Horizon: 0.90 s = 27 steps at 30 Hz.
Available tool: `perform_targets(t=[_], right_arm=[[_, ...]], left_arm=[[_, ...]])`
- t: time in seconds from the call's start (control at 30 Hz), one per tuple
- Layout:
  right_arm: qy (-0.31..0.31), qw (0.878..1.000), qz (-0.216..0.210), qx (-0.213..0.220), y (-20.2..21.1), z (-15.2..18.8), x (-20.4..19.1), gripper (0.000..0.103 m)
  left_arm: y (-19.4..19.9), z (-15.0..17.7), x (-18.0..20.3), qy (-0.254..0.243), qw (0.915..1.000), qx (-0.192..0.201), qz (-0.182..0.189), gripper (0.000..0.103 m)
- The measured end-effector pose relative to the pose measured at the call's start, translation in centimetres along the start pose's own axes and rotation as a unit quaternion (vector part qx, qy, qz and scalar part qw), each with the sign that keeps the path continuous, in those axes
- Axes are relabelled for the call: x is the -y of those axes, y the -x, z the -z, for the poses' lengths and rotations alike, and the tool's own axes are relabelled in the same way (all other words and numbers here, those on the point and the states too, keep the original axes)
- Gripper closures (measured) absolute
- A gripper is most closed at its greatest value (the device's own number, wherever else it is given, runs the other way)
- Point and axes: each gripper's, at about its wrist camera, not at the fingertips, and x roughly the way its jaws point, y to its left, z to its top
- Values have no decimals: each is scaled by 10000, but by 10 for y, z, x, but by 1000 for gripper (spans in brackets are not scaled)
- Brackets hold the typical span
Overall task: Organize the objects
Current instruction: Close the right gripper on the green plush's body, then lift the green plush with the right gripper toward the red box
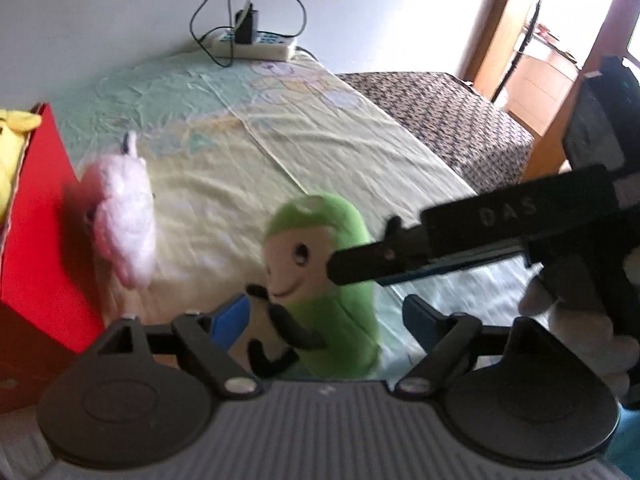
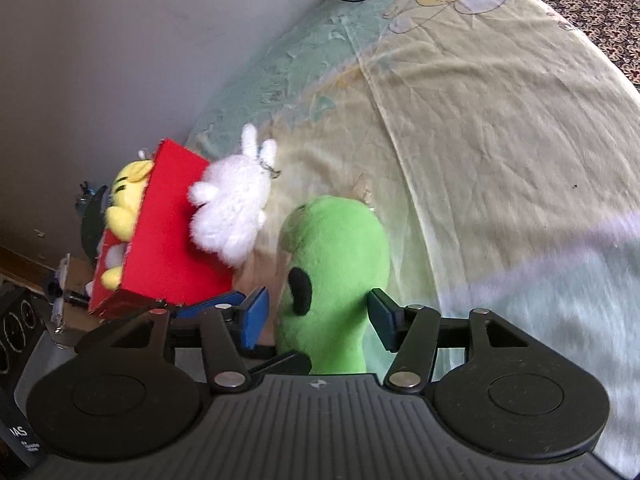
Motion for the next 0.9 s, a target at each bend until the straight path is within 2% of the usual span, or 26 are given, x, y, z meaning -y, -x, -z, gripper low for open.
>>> perform_targets(t=[0.13,0.27,0.4,0.63,0.9], right_arm=[[7,9999,167,-19,-7,-1,2,40],[-222,9997,52,-98,-9,-2,10,39],[-207,9996,23,-164,-9,-1,8,44],[101,9997,-26,-242,-4,1,0,46],[596,9965,-290,-503,-6,8,-24,47]], left_arm=[[-17,-6,-5,195,9995,-216,84,26],[-27,-7,-1,190,9991,-357,92,29],[-30,-9,3,202,9989,-411,114,36],[-28,-8,5,238,9988,-409,81,37],[-1,3,-3,402,9987,-326,-7,37]])
